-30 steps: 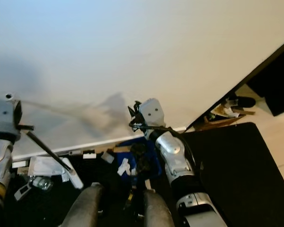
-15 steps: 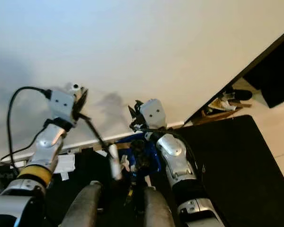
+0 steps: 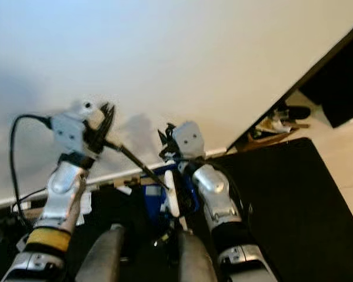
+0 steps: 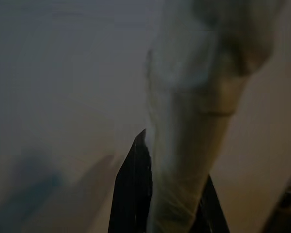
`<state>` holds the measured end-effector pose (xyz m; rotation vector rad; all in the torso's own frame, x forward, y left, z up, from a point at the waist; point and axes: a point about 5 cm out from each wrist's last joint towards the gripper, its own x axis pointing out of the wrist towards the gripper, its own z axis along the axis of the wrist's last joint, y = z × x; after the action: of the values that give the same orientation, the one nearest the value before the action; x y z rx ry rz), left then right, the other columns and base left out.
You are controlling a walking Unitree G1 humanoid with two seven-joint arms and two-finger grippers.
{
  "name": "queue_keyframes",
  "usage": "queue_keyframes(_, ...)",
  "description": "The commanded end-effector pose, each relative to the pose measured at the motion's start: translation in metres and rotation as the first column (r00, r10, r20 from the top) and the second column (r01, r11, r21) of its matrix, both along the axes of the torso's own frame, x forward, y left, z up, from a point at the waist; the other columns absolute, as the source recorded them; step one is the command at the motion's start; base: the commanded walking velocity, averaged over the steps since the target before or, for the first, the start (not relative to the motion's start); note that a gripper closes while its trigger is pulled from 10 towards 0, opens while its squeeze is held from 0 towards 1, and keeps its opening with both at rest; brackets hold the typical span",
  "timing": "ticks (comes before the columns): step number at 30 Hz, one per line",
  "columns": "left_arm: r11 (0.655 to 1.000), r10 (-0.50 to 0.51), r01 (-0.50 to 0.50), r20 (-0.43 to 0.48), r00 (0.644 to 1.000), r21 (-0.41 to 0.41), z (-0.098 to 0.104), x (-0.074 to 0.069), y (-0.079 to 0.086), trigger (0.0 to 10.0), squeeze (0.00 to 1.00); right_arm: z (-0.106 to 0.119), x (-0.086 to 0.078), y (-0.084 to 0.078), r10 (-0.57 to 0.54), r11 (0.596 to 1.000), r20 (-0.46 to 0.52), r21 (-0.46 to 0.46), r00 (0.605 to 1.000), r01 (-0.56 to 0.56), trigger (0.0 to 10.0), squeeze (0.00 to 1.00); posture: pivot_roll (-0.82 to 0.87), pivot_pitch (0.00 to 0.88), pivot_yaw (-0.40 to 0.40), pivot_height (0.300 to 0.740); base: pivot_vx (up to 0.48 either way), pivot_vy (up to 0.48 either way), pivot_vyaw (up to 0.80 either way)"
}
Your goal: Sweep floor
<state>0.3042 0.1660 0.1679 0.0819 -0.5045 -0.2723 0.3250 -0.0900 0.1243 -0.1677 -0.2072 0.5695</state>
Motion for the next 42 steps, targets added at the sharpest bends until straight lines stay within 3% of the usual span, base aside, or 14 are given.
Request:
queue_keyframes(1, 0.995, 0.099, -0.098, 0.024, 0.995, -0.031, 0.01, -0.013, 0.03, 10.0, 0.29, -0.031, -0.01, 0.001, -0.001, 1.0, -0.149, 0.026, 0.989, 0.005, 10.0, 0.0, 0.13, 0.296, -0.024, 0.74, 0.0, 0.0, 0.0)
queue_keyframes(2, 0.995, 0.099, -0.098, 0.024, 0.995, -0.031, 0.01, -0.013, 0.03, 10.0, 0.29, -0.031, -0.01, 0.001, -0.001, 1.0, -0.149, 0.026, 0.989, 0.005, 10.0, 0.0, 0.13, 0.296, -0.024, 0.74, 0.0, 0.0, 0.0)
queue_keyframes(6, 0.986, 0.169, -0.169, 0.006, 0.986, -0.002, 0.015, -0.04, 0.051, 10.0, 0.28, -0.031, -0.007, 0.003, -0.002, 0.999, -0.151, 0.033, 0.989, 0.007, 10.0, 0.0, 0.16, 0.282, -0.02, 0.74, 0.0, 0.0, 0.0)
queue_keyframes(16, 0.963, 0.269, -0.267, -0.059, 0.961, 0.045, 0.014, -0.061, 0.076, 10.0, 0.27, -0.03, -0.003, 0.003, -0.019, 0.999, -0.153, 0.044, 0.988, 0.026, 10.0, 0.0, 0.18, 0.262, -0.016, 0.74, 0.0, 0.0, 0.0)
queue_keyframes(21, 0.926, 0.374, -0.356, -0.162, 0.913, 0.127, -0.003, -0.068, 0.098, 10.0, 0.26, -0.03, -0.003, 0.004, -0.019, 0.999, -0.152, 0.047, 0.988, 0.026, 10.0, 0.0, 0.18, 0.255, -0.015, 0.74, 0.0, 0.0, 0.0)
queue_keyframes(23, 0.886, 0.456, -0.408, -0.26, 0.851, 0.22, -0.026, -0.072, 0.118, 10.0, 0.25, -0.03, -0.002, 0.004, -0.021, 0.999, -0.152, 0.046, 0.988, 0.028, 10.0, 0.0, 0.18, 0.249, -0.015, 0.74, 0.0, 0.0, 0.0)
queue_keyframes(25, 0.877, 0.475, -0.42, -0.286, 0.832, 0.234, -0.035, -0.075, 0.124, 10.0, 0.26, -0.031, -0.001, 0.003, -0.021, 0.999, -0.153, 0.043, 0.988, 0.028, 10.0, 0.0, 0.18, 0.244, -0.015, 0.74, 0.0, 0.0, 0.0)
queue_keyframes(29, 0.868, 0.493, -0.432, -0.317, 0.81, 0.245, -0.048, -0.08, 0.129, 10.0, 0.26, -0.03, 0.0, 0.002, -0.024, 0.999, -0.151, 0.04, 0.988, 0.031, 10.0, 0.0, 0.17, 0.239, -0.016, 0.74, 0.0, 0.0, 0.0)
queue_keyframes(31, 0.85, 0.524, -0.453, -0.353, 0.775, 0.268, -0.063, -0.085, 0.133, 10.0, 0.26, -0.029, 0.002, 0.0, -0.03, 0.999, -0.147, 0.04, 0.989, 0.036, 10.0, 0.0, 0.16, 0.235, -0.019, 0.74, 0.0, 0.0, 0.0)
queue_keyframes(33, 0.844, 0.535, -0.46, -0.365, 0.762, 0.275, -0.068, -0.087, 0.134, 10.0, 0.26, -0.028, 0.002, 0.0, -0.031, 0.998, -0.145, 0.041, 0.989, 0.038, 10.0, 0.0, 0.16, 0.235, -0.019, 0.74, 0.0, 0.0, 0.0)
queue_keyframes(35, 0.844, 0.536, -0.463, -0.422, 0.731, 0.271, -0.088, -0.09, 0.132, 10.0, 0.27, -0.028, 0.002, 0.001, -0.025, 0.999, -0.143, 0.038, 0.989, 0.031, 10.0, 0.0, 0.16, 0.246, -0.026, 0.74, 0.0, 0.0, 0.0)
queue_keyframes(40, 0.867, 0.497, -0.437, -0.465, 0.732, 0.24, -0.105, -0.084, 0.119, 10.0, 0.27, -0.028, 0.002, 0.003, -0.011, 0.999, -0.141, 0.033, 0.99, 0.016, 10.0, 0.0, 0.15, 0.248, -0.038, 0.74, 0.0, 0.0, 0.0)
queue_keyframes(42, 0.892, 0.45, -0.402, -0.478, 0.754, 0.206, -0.111, -0.074, 0.103, 10.0, 0.27, -0.026, 0.004, 0.004, -0.006, 0.999, -0.137, 0.03, 0.991, 0.01, 10.0, 0.0, 0.14, 0.245, -0.046, 0.74, 0.0, 0.0, 0.0)
